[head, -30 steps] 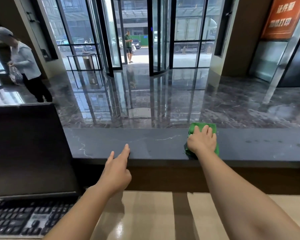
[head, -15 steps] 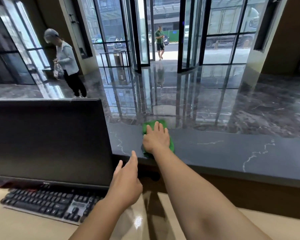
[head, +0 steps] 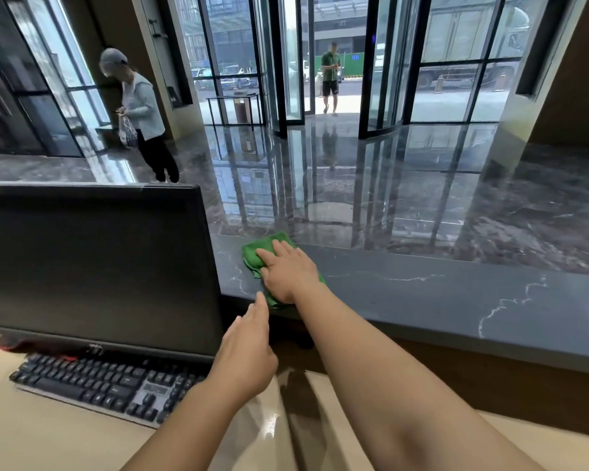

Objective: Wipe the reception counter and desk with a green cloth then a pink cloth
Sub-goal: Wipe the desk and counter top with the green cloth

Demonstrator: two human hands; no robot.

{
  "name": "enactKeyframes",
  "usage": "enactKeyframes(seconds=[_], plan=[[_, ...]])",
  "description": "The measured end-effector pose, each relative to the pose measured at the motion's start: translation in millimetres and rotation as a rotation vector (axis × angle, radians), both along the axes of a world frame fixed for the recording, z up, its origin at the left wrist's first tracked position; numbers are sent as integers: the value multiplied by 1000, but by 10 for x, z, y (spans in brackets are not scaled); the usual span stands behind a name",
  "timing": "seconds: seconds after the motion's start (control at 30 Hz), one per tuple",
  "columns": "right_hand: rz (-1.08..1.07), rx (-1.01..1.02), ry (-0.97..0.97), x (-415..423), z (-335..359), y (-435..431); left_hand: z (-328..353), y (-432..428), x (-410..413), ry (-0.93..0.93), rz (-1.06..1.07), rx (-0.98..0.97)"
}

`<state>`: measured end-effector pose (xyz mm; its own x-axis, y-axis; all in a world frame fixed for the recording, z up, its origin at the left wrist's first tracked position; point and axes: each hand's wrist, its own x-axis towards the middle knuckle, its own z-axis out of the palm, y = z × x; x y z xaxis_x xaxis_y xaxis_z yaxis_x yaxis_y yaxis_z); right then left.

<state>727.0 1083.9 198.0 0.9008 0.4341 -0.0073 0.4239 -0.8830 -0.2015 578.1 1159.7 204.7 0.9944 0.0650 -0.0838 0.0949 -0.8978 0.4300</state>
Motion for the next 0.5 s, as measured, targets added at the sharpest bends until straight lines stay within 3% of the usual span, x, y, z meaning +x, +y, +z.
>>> enactKeyframes(seconds=[0.5], plan=[[-538,-42,-80,-610,-20,-2362,118,-479,-159,29,-8,37]])
